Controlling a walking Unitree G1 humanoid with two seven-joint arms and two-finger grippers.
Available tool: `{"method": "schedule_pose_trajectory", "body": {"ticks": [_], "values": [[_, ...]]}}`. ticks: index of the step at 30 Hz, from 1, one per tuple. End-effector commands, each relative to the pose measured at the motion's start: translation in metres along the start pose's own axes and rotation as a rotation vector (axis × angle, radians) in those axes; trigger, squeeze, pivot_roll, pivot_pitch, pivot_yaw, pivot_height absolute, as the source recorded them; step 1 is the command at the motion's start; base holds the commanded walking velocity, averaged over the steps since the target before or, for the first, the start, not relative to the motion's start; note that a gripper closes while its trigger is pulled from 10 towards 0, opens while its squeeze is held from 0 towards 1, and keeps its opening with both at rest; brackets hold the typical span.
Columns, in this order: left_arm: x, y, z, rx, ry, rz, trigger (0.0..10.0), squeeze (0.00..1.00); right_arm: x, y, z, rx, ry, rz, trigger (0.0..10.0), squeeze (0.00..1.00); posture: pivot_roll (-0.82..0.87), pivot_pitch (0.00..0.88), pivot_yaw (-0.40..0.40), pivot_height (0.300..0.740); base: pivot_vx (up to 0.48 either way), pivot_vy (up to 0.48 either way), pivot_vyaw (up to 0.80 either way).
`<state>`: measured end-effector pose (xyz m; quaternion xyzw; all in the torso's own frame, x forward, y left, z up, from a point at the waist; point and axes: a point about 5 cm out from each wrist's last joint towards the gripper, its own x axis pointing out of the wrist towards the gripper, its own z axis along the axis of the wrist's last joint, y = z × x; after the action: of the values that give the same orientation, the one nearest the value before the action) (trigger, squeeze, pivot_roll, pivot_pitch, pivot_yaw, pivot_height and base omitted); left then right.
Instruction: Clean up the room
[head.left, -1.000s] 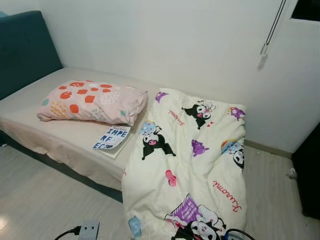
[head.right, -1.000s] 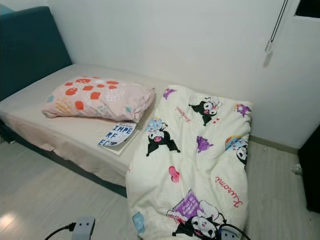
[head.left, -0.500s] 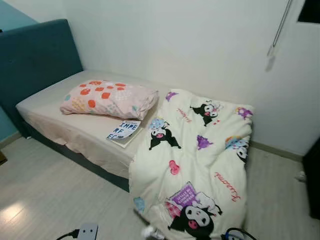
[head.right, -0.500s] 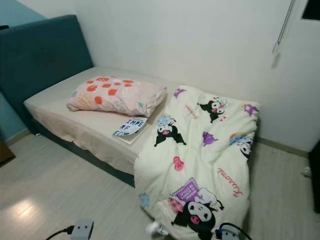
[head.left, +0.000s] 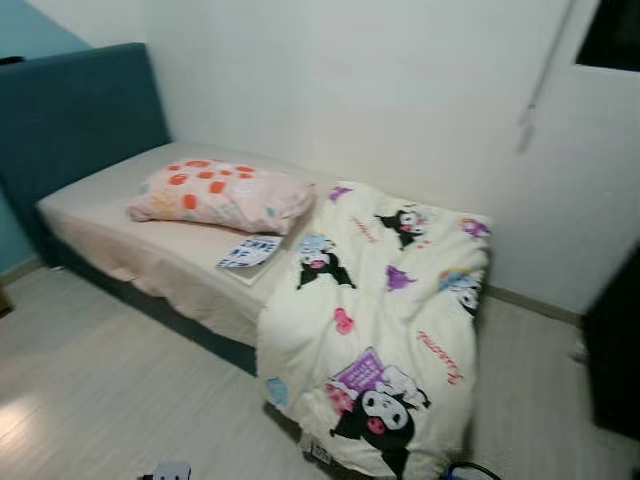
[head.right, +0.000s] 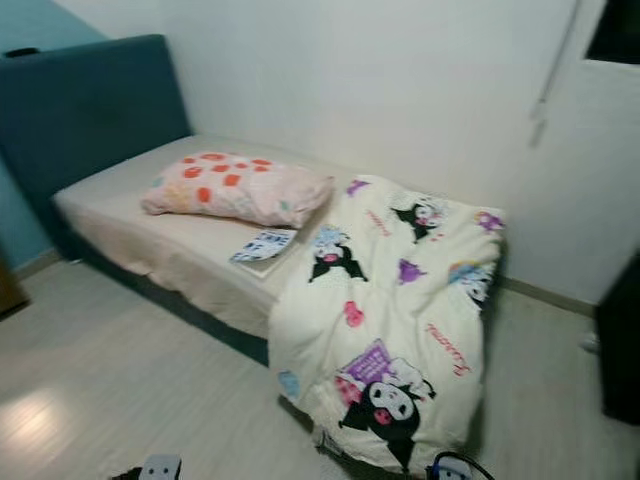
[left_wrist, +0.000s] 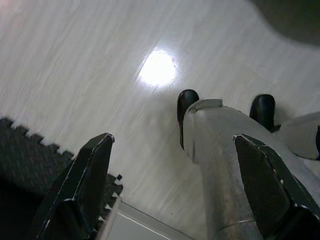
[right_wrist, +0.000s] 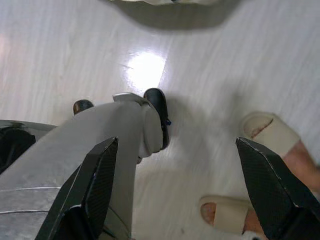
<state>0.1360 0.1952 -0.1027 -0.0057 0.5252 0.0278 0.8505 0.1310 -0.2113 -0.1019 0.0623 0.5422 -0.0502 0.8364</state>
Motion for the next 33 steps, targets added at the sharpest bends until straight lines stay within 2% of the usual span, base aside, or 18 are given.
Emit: {"method": "schedule_pose_trajectory", "body": {"ticks": [1,6,13,21,25,26,33], "values": [[0.000,0.001,0.003,0.019,-0.009,-0.004,10.0,0.00,0.001,0.004,-0.002,-0.005,0.014,0.014,10.0,0.00,-0.07,0.000,-0.028,0.740,0.000,-0.326,0.00],[0.000,0.003,0.003,0.020,-0.008,-0.002,10.0,0.00,0.001,0.006,-0.002,-0.012,0.013,0.022,10.0,0.00,-0.07,0.000,-0.026,0.740,0.000,-0.332,0.00],[0.000,0.005,0.002,0.028,0.001,-0.003,10.0,0.00,0.001,0.009,-0.001,-0.072,0.002,0.056,10.0,0.00,-0.09,0.000,-0.005,0.740,0.000,-0.340,0.00],[0.001,0.002,0.009,0.056,-0.011,-0.015,10.0,0.00,0.000,0.009,-0.005,-0.140,0.016,0.069,10.0,0.00,-0.12,0.000,0.015,0.740,0.000,-0.341,0.75],[0.001,0.001,0.013,0.067,-0.017,-0.021,10.0,0.00,0.000,0.007,-0.008,-0.124,0.013,0.047,10.0,0.00,-0.13,0.000,0.027,0.740,0.000,-0.336,0.79],[0.002,0.002,0.015,0.079,-0.018,-0.026,10.0,0.00,-0.001,0.006,-0.017,-0.110,0.050,0.028,10.0,0.00,-0.14,0.000,0.037,0.740,0.000,-0.341,0.00],[0.002,0.001,0.016,0.101,-0.014,-0.033,10.0,0.00,-0.003,0.001,-0.028,-0.089,0.084,-0.005,10.0,0.00,-0.16,0.000,0.057,0.740,0.000,-0.341,0.00]]}}
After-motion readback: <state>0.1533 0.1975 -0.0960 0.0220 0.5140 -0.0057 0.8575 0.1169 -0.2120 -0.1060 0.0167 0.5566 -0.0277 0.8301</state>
